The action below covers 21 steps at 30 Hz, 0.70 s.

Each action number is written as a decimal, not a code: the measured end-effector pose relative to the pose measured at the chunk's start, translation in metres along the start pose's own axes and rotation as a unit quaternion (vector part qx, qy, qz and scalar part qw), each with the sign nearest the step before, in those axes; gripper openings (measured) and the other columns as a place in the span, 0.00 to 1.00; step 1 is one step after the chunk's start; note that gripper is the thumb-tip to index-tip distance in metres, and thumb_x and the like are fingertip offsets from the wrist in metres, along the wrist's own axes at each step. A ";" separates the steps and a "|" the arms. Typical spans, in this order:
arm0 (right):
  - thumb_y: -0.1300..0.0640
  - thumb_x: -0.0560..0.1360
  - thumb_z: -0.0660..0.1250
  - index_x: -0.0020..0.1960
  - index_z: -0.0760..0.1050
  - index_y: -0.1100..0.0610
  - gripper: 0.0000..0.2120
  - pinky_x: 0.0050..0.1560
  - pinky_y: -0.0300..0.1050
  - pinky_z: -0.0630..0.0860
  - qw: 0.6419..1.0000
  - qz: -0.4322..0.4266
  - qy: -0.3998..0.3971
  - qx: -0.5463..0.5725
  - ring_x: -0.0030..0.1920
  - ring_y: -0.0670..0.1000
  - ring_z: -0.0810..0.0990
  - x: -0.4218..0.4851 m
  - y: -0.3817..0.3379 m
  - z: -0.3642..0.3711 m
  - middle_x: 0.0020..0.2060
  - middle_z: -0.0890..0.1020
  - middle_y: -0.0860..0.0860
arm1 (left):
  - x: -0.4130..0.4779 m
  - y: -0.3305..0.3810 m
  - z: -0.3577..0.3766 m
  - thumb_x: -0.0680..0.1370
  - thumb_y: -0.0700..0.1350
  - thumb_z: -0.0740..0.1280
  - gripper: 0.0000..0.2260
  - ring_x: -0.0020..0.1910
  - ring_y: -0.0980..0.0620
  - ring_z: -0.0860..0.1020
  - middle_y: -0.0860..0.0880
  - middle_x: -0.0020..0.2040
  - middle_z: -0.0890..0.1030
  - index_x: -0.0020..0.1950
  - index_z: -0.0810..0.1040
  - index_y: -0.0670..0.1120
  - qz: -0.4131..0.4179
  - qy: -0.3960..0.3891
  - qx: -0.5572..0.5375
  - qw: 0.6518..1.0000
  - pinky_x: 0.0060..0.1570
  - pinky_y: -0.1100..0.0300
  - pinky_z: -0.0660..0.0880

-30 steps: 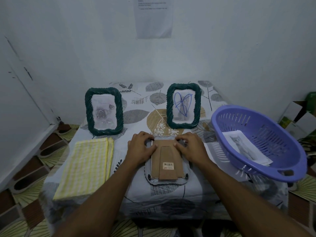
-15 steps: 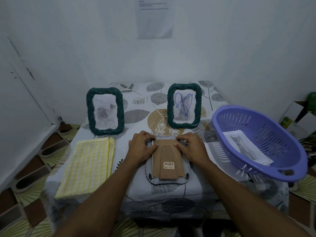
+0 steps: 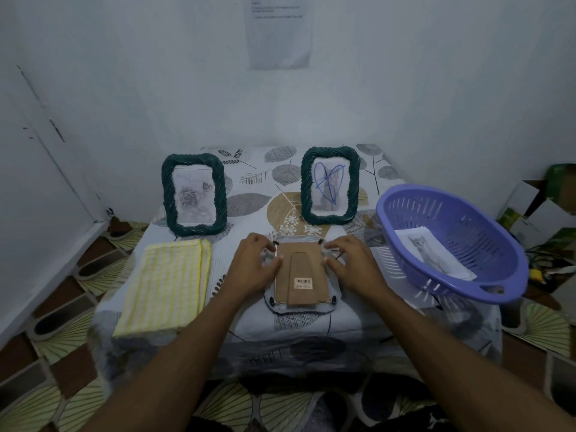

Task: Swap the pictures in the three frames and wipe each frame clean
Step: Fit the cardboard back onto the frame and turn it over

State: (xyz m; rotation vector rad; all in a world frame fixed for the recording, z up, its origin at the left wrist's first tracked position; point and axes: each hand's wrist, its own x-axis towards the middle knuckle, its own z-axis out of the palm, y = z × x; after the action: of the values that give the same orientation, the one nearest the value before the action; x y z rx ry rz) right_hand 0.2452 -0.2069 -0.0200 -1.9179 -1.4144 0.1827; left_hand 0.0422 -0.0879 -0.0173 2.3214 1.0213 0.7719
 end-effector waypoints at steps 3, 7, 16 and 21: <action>0.55 0.73 0.70 0.51 0.81 0.53 0.07 0.48 0.40 0.68 1.000 0.008 0.000 -0.015 0.51 0.49 0.75 -0.031 -0.007 -0.008 0.49 0.78 0.50 | -0.034 0.007 0.000 0.74 0.49 0.71 0.09 0.51 0.54 0.70 0.51 0.51 0.73 0.48 0.76 0.47 0.008 -0.006 0.002 1.000 0.49 0.61 0.66; 0.53 0.73 0.72 0.49 0.81 0.52 0.07 0.47 0.42 0.72 1.000 0.021 0.012 -0.014 0.48 0.48 0.76 -0.069 -0.013 -0.012 0.45 0.78 0.47 | -0.077 0.011 -0.005 0.71 0.52 0.74 0.13 0.49 0.57 0.73 0.51 0.49 0.74 0.50 0.74 0.50 0.010 0.020 -0.028 0.999 0.47 0.67 0.68; 0.48 0.69 0.74 0.50 0.82 0.52 0.12 0.56 0.52 0.75 0.997 0.066 0.027 -0.036 0.51 0.51 0.78 -0.098 -0.027 -0.003 0.49 0.82 0.49 | -0.105 0.019 -0.004 0.69 0.48 0.76 0.12 0.53 0.50 0.76 0.49 0.52 0.79 0.48 0.80 0.45 -0.026 0.037 -0.027 0.999 0.50 0.62 0.67; 0.49 0.70 0.74 0.50 0.82 0.49 0.10 0.59 0.53 0.72 0.995 0.092 0.022 -0.020 0.55 0.51 0.77 -0.097 -0.028 0.000 0.51 0.81 0.46 | -0.104 0.019 0.001 0.70 0.48 0.76 0.12 0.61 0.49 0.74 0.48 0.62 0.77 0.52 0.83 0.47 -0.068 0.032 -0.051 0.996 0.57 0.62 0.66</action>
State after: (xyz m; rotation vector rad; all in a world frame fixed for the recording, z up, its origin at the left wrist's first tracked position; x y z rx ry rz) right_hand 0.1866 -0.2880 -0.0310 -2.0727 -1.2211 0.1985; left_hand -0.0059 -0.1795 -0.0378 2.1301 1.1279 0.8275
